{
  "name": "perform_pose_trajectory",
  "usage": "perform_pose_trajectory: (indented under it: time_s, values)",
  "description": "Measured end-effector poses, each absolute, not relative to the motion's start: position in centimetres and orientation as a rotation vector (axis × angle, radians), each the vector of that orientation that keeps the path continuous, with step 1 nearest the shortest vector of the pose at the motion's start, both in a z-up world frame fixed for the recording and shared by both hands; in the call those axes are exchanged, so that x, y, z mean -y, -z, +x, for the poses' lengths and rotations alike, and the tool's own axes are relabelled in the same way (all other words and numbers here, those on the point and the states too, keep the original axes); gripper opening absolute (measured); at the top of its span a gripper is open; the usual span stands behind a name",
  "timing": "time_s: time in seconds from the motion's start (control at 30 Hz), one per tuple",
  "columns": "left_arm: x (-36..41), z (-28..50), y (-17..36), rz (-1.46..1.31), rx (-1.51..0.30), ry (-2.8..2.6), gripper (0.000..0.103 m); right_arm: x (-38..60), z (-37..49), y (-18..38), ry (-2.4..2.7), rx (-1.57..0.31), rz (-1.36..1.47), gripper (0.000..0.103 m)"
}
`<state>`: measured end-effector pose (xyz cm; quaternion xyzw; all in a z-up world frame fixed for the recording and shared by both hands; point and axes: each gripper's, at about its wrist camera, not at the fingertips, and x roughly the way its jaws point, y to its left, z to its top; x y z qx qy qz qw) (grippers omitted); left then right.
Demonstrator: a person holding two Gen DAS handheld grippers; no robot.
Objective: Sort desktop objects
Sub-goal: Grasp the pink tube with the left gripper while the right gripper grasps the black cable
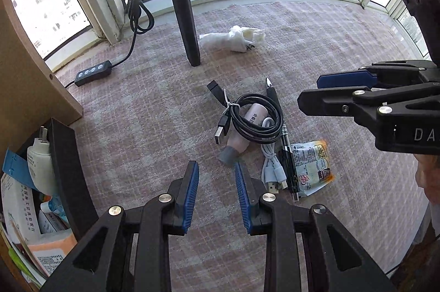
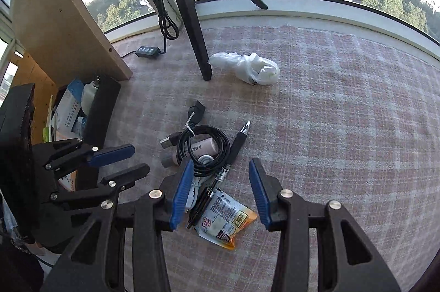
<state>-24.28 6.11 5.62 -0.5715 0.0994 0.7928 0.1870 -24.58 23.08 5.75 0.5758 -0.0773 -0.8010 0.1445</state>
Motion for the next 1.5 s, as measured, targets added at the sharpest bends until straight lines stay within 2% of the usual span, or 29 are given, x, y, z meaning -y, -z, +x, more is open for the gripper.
perform_pose_trajectory:
  time_s: [0.57, 0.73, 0.97, 1.13, 1.3, 1.5]
  values:
    - [-5.6, -25.7, -3.6, -1.574, -0.206, -2.157, 0.026, -15.8, -29.9, -1.1, 2.104, 0.107, 1.807, 0.033]
    - [-6.3, -26.3, -2.9, -1.569, -0.22, -2.151, 0.041, -16.3, -30.5, -0.2, 2.116, 0.098, 1.835, 0.033]
    - [-8.2, -26.5, -2.6, -1.525, -0.228, -2.136, 0.042, -18.0, -31.9, 0.2, 2.152, 0.125, 1.845, 0.026]
    - [-9.2, -26.5, -2.1, -1.493, -0.257, -2.14, 0.037, -18.9, -32.6, 0.8, 2.161, 0.147, 1.857, 0.018]
    - [-10.0, -26.6, -2.1, -1.485, -0.219, -2.106, 0.029, -19.3, -32.9, 1.0, 2.155, 0.182, 1.848, 0.018]
    - [-11.6, -26.5, -2.1, -1.465, -0.264, -2.116, 0.022, -21.0, -33.1, 0.9, 2.196, 0.208, 1.862, 0.016]
